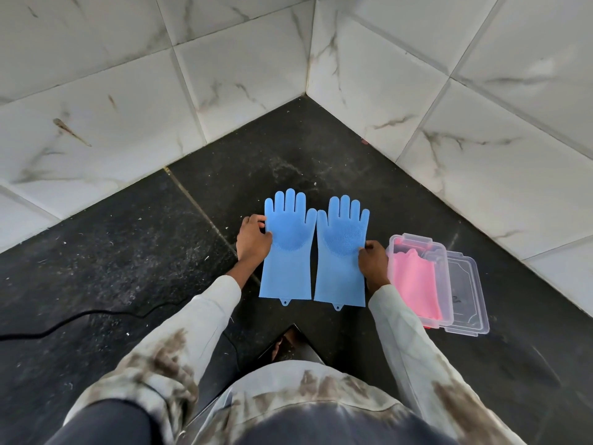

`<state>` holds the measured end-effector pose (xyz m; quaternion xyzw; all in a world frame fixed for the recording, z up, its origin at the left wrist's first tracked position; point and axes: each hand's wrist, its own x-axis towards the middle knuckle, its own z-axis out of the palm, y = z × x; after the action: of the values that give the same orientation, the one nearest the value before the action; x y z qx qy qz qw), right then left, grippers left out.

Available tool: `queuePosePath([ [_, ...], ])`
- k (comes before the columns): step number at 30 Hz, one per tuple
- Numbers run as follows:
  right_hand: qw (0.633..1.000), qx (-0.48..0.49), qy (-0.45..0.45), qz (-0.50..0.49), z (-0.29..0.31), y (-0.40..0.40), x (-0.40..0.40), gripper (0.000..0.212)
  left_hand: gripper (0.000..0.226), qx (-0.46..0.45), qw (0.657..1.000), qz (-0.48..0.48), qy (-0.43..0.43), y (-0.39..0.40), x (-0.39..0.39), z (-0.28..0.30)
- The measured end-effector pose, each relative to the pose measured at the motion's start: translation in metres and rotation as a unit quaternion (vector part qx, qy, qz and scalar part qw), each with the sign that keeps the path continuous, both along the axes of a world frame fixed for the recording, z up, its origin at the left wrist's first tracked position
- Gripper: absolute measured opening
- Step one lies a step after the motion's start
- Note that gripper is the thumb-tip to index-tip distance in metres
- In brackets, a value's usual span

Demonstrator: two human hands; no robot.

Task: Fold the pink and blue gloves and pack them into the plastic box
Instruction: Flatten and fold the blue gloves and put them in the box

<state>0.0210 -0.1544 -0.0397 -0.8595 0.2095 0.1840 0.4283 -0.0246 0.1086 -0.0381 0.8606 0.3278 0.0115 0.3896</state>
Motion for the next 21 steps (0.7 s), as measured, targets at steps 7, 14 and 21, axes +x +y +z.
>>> queuePosePath([
  [7,0.999,0.034,-0.003,-0.010,0.002,-0.001,0.001,0.018,0.039,-0.007,1.000,-0.006,-0.004,-0.002,0.001,0.002],
  [14,0.979,0.193,0.013,-0.066,0.015,0.025,0.013,0.035,0.037,-0.049,0.999,-0.015,-0.012,0.007,-0.001,0.004],
  [21,0.978,0.187,-0.040,0.080,0.025,0.109,0.005,0.031,0.025,-0.130,0.991,0.010,-0.043,0.012,-0.006,0.000],
])
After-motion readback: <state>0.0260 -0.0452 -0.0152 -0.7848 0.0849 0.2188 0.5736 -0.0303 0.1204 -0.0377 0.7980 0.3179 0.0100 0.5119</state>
